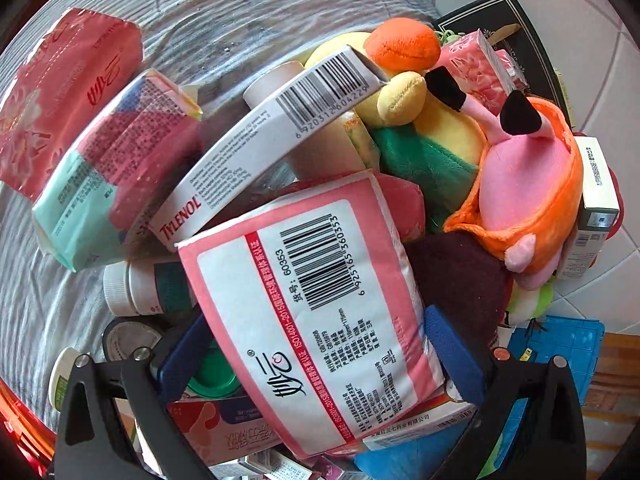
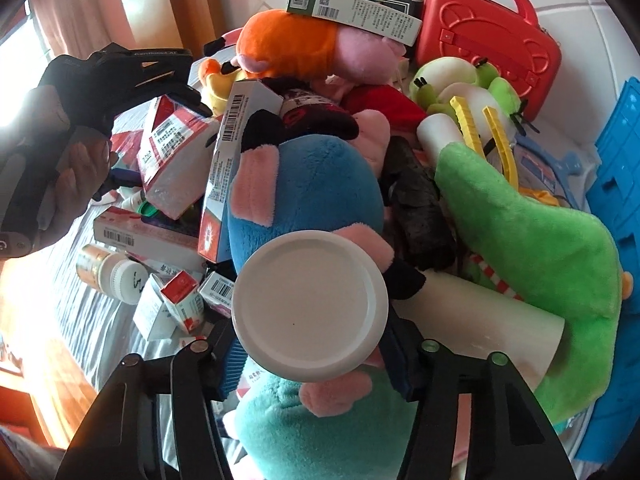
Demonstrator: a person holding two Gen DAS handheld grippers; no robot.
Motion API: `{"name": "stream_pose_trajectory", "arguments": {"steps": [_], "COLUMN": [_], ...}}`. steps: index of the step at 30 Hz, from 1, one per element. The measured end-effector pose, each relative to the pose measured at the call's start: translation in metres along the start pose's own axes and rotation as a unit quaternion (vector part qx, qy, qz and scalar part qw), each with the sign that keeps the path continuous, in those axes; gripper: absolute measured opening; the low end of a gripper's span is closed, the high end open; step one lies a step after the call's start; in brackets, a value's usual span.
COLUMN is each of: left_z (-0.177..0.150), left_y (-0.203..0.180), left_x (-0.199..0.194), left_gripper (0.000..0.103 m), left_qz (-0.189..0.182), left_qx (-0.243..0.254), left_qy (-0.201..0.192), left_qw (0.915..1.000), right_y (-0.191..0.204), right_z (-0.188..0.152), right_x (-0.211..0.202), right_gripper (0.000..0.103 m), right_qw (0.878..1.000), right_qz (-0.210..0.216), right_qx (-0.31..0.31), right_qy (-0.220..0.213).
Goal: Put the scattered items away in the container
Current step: 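Grasp the pink-white tissue pack with the left tool while the right tool grasps the white bottle, then carry the tissue pack and white bottle to the blue crate and release them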
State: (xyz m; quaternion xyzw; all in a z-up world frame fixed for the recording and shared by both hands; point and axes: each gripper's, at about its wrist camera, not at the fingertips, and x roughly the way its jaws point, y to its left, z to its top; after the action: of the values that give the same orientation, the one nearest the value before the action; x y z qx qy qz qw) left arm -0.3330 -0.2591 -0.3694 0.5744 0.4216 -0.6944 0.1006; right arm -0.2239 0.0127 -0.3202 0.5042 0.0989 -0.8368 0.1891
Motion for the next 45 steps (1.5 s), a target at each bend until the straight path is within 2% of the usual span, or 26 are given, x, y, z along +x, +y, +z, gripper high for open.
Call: {"name": "stream_pose_trajectory", "arguments": {"steps": [1, 4, 7, 9, 11, 18, 28, 38, 45], "left_z": [0.001, 0.002, 0.004, 0.005, 0.002, -0.005, -0.009, -0.041, -0.038], "left_y": [-0.001, 0.0, 0.009, 0.022, 0.03, 0.027, 0.029, 0.01, -0.013], "left_x": [0.002, 0.005, 0.009, 0.026, 0.037, 0.01, -0.041, -0.091, -0.124], "left_gripper": [0.103, 0.103, 0.103, 0.103, 0.103, 0.097, 0.097, 0.097, 0.097], "left_qz": [0.002, 0.002, 0.001, 0.001, 0.006, -0.002, -0.03, -0.035, -0.039], "left_qx": [0.005, 0.001, -0.044, -0.084, -0.098, -0.041, 0.005, 0.074, 0.127], "left_qy": [0.001, 0.006, 0.014, 0.053, 0.082, 0.045, 0.012, -0.021, -0.049], "left_qw": [1.0, 1.0, 0.9989, 0.9951, 0.9918, 0.9981, 0.9995, 0.9964, 0.9899], "right_y": [0.0, 0.0, 0.0, 0.001, 0.002, 0.001, 0.0, 0.002, -0.002], "right_z": [0.0, 0.001, 0.0, 0.0, -0.001, -0.002, 0.002, 0.005, 0.007], "right_x": [-0.001, -0.003, -0.004, -0.005, -0.005, -0.01, -0.022, -0.051, -0.083], "right_gripper": [0.046, 0.046, 0.046, 0.046, 0.046, 0.045, 0.045, 0.045, 0.045], "right_qw": [1.0, 1.0, 1.0, 1.0, 1.0, 1.0, 1.0, 0.999, 0.997], "right_qz": [0.001, 0.003, 0.004, 0.003, 0.003, 0.009, 0.015, 0.006, -0.007], "right_qx": [0.002, 0.003, 0.001, 0.0, 0.0, 0.002, -0.002, -0.001, 0.006], "right_qy": [0.0, 0.001, 0.003, 0.003, 0.003, -0.004, -0.021, -0.047, -0.071]}}
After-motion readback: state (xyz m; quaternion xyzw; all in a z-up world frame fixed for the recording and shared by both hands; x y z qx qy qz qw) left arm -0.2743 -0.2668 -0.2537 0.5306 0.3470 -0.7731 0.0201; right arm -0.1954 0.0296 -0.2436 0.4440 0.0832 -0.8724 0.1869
